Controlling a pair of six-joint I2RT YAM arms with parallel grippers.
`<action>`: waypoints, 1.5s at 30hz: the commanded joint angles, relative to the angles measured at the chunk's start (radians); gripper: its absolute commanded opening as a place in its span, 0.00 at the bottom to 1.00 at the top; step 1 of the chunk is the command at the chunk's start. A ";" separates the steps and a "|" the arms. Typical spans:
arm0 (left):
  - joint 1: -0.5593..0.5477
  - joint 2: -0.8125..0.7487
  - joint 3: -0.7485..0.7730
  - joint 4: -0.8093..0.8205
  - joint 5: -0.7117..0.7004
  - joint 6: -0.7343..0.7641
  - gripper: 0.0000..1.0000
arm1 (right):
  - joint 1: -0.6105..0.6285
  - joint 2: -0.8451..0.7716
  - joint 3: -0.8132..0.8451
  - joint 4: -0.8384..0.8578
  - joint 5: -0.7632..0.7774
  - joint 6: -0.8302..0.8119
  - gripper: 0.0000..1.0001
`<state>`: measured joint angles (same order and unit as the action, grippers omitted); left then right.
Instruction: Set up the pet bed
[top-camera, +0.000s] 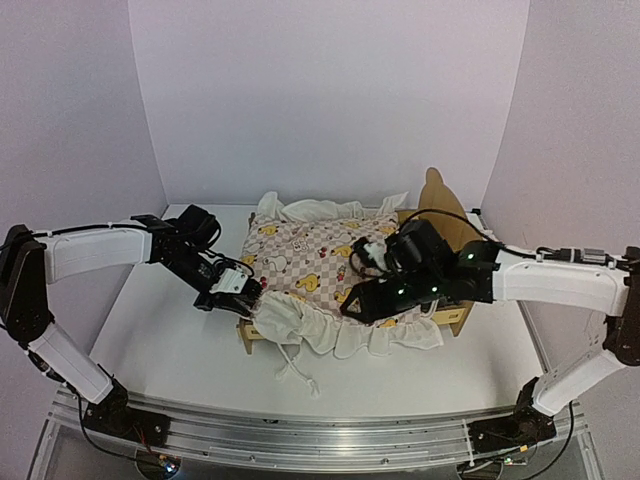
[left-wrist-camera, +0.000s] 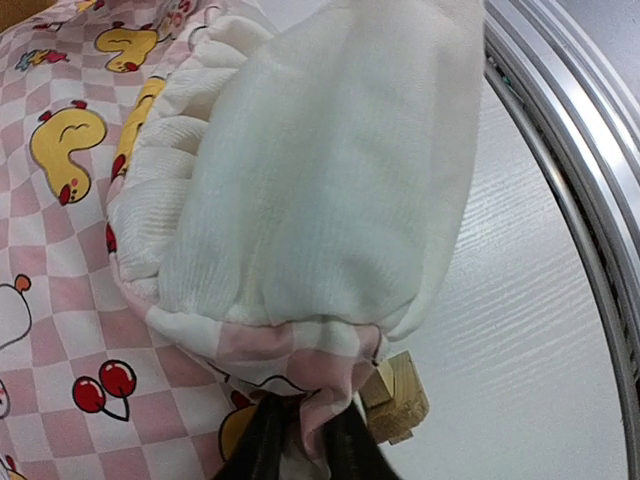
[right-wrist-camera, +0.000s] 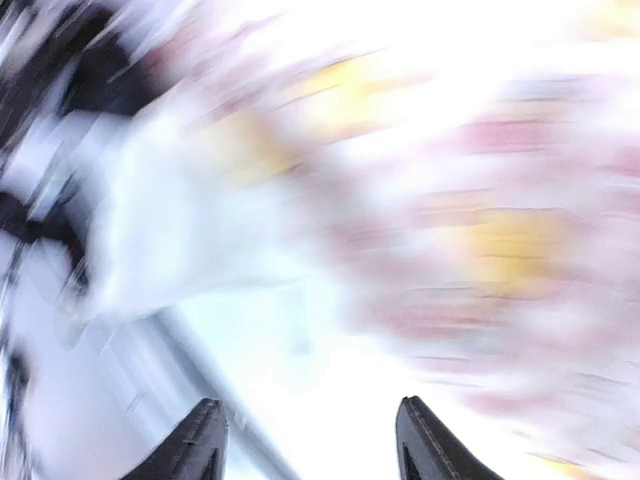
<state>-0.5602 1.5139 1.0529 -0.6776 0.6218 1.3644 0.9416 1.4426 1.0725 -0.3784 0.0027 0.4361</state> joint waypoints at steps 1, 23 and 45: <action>-0.001 0.003 0.053 0.041 0.051 0.010 0.32 | -0.090 -0.090 0.007 -0.264 0.412 0.152 0.64; -0.022 -0.051 0.167 -0.060 0.192 -0.072 0.55 | -0.333 0.089 0.096 -0.343 0.445 0.075 0.00; -0.233 0.026 0.001 0.266 -0.180 -0.155 0.55 | -0.320 0.139 0.340 -0.572 0.550 -0.019 0.51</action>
<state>-0.7882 1.5099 1.0602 -0.4938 0.5624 1.2293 0.6113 1.5985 1.3099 -0.8563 0.5942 0.4416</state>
